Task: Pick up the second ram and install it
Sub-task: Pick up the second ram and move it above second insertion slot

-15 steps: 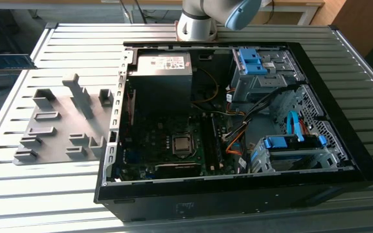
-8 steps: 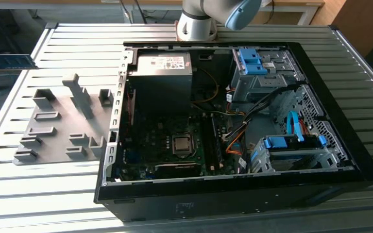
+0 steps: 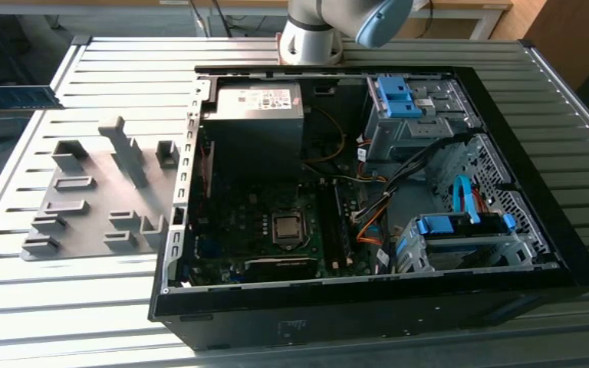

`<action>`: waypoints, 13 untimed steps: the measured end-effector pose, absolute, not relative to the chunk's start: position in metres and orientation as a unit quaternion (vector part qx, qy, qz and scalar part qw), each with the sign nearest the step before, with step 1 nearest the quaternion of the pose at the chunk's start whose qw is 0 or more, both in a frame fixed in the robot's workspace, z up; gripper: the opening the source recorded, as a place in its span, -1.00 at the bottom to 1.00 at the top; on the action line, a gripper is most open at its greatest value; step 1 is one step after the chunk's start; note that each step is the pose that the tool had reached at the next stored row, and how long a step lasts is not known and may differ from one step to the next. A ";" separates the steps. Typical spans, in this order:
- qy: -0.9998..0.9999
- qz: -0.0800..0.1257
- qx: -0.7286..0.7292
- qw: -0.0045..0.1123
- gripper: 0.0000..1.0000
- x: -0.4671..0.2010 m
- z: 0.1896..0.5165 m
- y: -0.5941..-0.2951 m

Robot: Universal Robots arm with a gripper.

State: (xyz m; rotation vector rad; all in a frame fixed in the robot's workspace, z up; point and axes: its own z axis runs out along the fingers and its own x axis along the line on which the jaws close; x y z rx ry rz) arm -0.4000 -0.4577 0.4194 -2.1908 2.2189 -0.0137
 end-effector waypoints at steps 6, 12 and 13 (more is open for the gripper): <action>0.712 -0.004 -0.703 0.012 -0.72 -0.399 0.419 -0.458; 0.711 -0.004 -0.703 0.012 -0.72 -0.395 0.419 -0.458; 0.712 -0.004 -0.703 0.012 -0.72 -0.395 0.419 -0.458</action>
